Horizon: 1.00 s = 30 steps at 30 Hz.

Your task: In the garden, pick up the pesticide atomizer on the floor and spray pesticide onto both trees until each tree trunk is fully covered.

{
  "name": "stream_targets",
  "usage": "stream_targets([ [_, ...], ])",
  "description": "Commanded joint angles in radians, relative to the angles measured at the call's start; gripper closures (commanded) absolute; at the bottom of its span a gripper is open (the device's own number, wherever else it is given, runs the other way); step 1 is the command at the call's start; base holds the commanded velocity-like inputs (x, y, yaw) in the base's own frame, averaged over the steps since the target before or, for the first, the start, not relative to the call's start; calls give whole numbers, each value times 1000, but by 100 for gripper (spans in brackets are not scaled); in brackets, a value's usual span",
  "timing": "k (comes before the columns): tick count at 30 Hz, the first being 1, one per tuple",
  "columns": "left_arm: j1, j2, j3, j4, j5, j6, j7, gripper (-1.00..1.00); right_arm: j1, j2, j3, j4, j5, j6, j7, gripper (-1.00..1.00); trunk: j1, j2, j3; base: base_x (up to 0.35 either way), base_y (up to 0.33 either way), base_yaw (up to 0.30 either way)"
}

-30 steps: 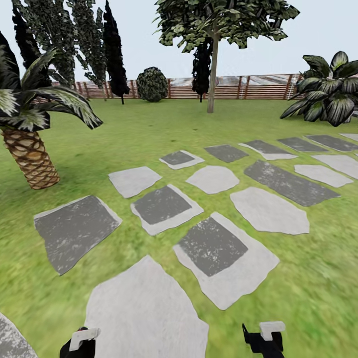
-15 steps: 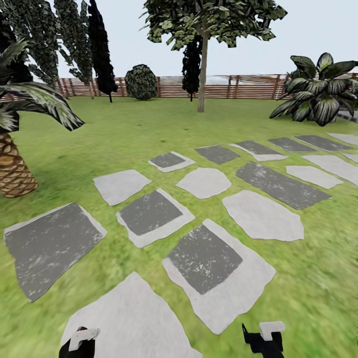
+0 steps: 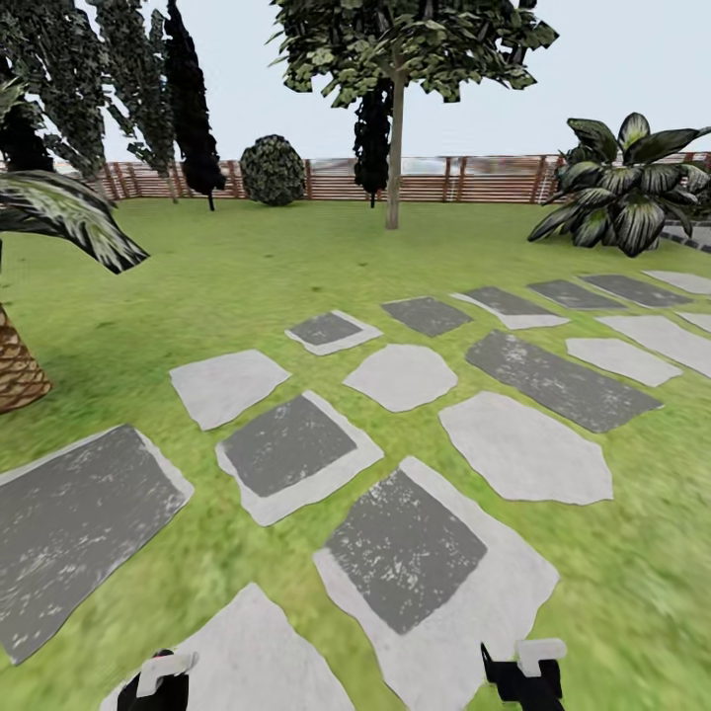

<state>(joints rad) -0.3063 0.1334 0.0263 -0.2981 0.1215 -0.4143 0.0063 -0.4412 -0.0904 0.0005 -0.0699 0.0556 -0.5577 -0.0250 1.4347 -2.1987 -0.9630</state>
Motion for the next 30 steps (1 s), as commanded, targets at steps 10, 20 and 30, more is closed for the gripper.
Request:
stream_targets([
  [10,-1,0,-1,4,7,-3,0,100,-1,0,0,1,6,-2,-3,-100,0,0,0,339,0,-32],
  [20,-1,0,-2,4,7,-3,0,100,-1,0,0,1,6,-3,-3,-100,0,0,1,339,0,-102],
  [30,-1,0,-1,4,7,-3,0,100,-1,0,0,1,6,-3,-3,-100,0,0,1,339,0,-2],
])
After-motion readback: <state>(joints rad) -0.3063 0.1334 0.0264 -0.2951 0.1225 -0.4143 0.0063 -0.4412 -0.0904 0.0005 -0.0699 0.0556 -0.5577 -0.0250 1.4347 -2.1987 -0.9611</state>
